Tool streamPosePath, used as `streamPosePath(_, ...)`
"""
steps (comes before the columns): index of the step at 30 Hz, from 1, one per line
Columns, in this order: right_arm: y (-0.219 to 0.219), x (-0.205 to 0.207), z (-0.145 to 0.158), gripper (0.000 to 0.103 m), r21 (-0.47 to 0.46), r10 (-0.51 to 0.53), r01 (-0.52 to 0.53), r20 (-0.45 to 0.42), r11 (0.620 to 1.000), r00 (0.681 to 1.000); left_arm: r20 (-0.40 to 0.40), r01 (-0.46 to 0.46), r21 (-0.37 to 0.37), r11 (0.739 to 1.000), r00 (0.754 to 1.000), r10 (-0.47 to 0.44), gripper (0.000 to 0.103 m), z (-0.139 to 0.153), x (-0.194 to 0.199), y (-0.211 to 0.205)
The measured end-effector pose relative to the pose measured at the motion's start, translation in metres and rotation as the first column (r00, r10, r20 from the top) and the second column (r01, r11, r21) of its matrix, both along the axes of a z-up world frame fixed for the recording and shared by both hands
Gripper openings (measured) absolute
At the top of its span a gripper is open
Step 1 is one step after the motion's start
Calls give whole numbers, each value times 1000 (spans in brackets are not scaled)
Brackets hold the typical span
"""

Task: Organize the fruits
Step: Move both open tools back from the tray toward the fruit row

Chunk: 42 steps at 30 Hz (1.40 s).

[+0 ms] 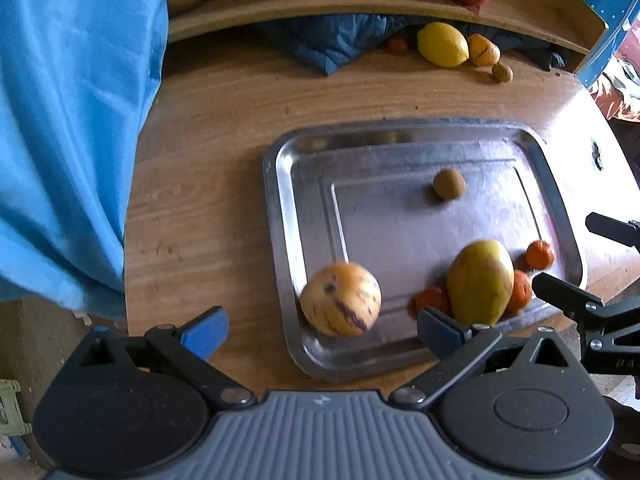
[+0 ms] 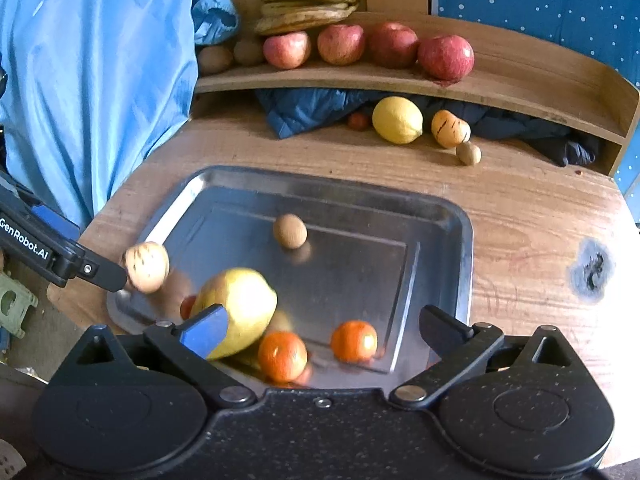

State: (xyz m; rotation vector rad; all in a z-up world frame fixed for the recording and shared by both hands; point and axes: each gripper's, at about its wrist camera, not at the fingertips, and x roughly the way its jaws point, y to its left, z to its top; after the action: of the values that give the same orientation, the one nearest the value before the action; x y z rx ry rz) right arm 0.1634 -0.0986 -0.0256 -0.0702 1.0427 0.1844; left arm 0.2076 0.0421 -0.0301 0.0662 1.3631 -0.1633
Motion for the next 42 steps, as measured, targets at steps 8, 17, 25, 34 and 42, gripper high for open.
streamPosePath(8,-3,17,0,102,-6,-36,36,1,999,999,28,33,-12,999,999,-33,102,2,32,-7)
streamPosePath(17,-11,34,-2,102,-32,-83,83,-3,996,997,26,80,-46,996,997,-79,102,-11,58,-27)
streamPosePath(25,-19,44,-5,102,-55,-138,137,-14,989,990,20,130,-63,990,992,-129,102,-19,78,-40)
streamPosePath(34,-30,53,-7,102,-79,-207,205,-12,976,978,23,178,-69,982,984,-177,102,-27,105,-53)
streamPosePath(42,-34,63,-12,102,-96,-251,248,-16,964,968,42,189,-84,979,982,-186,102,-35,131,-63)
